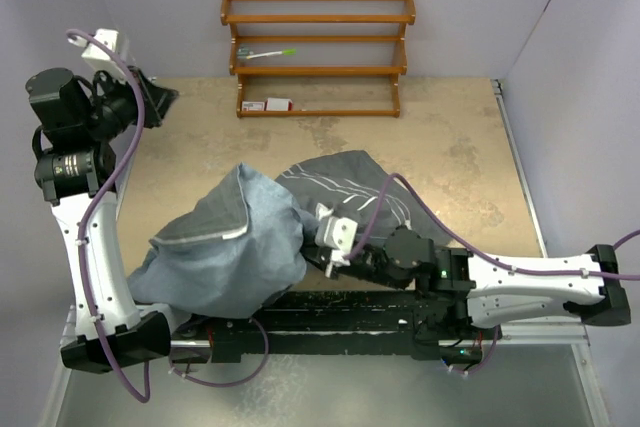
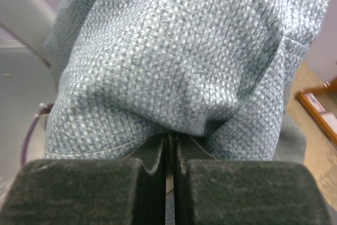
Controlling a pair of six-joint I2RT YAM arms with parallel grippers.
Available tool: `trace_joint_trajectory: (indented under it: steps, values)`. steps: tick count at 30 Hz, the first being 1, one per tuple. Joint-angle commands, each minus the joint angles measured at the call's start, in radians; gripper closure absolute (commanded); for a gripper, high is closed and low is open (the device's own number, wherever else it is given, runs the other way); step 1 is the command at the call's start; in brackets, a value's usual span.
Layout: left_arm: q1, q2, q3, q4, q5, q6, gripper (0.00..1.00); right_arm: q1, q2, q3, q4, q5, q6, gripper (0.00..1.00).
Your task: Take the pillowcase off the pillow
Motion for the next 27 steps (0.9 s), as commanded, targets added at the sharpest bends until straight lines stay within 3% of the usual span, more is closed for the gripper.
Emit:
trace_joint_trajectory:
  steps: [1,3,4,9,14,19,27]
  values:
    - [-0.005,-0.043,0.094,-0.048,0.474,0.065,0.60,-0.116,0.116,0.217,-0.022,0.118,0.048,1.00]
    - [-0.003,-0.045,0.189,-0.164,0.579,0.148,0.16,-0.198,0.148,0.257,-0.031,0.052,0.069,1.00]
    - [-0.005,-0.046,0.233,-0.220,0.623,0.191,0.09,-0.231,0.161,0.272,-0.030,0.036,0.068,1.00]
    - [-0.004,-0.088,0.315,-0.266,0.706,0.228,0.04,-0.296,0.256,0.391,-0.094,-0.034,0.009,1.00]
    - [-0.005,-0.107,0.214,-0.334,0.687,0.279,0.04,-0.297,0.323,0.492,-0.135,-0.084,-0.018,1.00]
    - [-0.005,-0.143,0.052,-0.320,0.557,0.378,0.04,-0.296,0.429,0.605,-0.195,-0.072,0.010,1.00]
    - [-0.024,-0.148,-0.077,-0.259,0.362,0.549,0.01,-0.326,0.658,0.841,-0.376,-0.054,0.100,1.00]
